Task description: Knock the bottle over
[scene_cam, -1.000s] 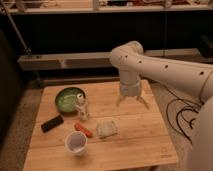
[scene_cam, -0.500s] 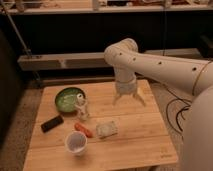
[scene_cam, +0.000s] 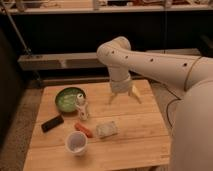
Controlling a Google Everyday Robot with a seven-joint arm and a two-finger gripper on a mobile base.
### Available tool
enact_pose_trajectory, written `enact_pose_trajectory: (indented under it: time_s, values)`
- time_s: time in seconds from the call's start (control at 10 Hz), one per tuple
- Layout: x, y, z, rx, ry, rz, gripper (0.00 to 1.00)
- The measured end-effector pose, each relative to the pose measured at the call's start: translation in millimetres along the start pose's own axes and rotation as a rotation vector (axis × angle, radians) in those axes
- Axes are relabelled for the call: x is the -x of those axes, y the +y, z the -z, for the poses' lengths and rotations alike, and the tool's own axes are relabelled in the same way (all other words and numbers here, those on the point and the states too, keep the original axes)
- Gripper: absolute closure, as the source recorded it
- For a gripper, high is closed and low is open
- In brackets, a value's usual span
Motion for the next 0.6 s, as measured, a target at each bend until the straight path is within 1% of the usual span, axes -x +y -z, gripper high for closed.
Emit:
enact_pose_trajectory:
  time_s: [0.2, 0.5, 0.6]
  values:
    - [2.5, -9.5, 5.3, 0.014, 0.005, 0.030, 0.20]
    - [3.3, -17.4, 10.3, 0.026, 0.011, 0.053, 0.20]
    - [5.3, -28.9, 14.5, 0.033, 0.011, 0.073, 0.20]
